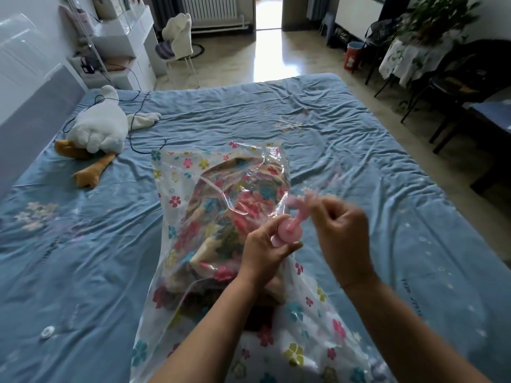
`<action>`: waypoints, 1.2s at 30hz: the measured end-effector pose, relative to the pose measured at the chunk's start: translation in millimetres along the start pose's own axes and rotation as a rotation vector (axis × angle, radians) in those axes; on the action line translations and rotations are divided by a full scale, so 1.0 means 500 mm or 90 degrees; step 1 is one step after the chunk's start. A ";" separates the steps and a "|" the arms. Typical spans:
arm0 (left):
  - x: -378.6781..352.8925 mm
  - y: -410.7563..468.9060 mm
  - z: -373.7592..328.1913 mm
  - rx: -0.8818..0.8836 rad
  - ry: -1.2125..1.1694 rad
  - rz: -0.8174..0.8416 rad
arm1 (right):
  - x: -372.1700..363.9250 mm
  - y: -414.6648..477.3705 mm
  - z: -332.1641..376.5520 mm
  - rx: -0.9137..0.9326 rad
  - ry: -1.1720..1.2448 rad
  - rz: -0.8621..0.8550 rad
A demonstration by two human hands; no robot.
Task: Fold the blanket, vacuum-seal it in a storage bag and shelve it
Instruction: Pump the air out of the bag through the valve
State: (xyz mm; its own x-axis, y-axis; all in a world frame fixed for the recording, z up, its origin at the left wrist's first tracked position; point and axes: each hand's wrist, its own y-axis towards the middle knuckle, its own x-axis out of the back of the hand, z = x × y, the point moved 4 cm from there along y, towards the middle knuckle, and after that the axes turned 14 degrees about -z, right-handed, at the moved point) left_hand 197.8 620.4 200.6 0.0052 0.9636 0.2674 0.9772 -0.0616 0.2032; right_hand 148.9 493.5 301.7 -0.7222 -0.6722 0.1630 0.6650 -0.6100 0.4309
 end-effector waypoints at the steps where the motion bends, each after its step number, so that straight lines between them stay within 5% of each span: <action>1: 0.000 0.003 0.000 -0.007 0.005 0.003 | 0.017 0.018 0.040 0.038 0.058 -0.047; 4: -0.001 0.000 -0.002 -0.015 0.006 0.005 | 0.031 0.022 0.064 0.085 0.072 -0.077; 9: -0.008 -0.019 0.004 -0.003 -0.002 0.009 | -0.019 -0.047 -0.093 -0.079 -0.152 0.117; 15: 0.005 -0.003 -0.007 -0.009 -0.005 -0.003 | 0.025 0.029 0.072 0.051 0.089 -0.056; 17: 0.003 -0.008 -0.010 -0.002 -0.008 -0.003 | 0.018 0.019 0.059 0.065 0.052 -0.067; 22: -0.001 -0.033 0.007 0.014 -0.017 0.006 | -0.023 -0.062 -0.108 -0.127 -0.172 0.114; 29: 0.004 -0.018 -0.004 -0.004 -0.015 -0.005 | 0.028 0.011 0.086 0.012 0.144 -0.064; 36: 0.000 -0.040 0.006 0.030 -0.025 0.000 | -0.020 -0.060 -0.098 -0.124 -0.135 0.123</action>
State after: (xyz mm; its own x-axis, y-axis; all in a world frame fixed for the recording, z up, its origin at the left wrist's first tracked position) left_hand 178.9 622.3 193.5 0.0124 0.9730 0.2303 0.9860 -0.0501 0.1589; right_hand 145.7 497.9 243.6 -0.5889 -0.6934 0.4152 0.8026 -0.5620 0.1997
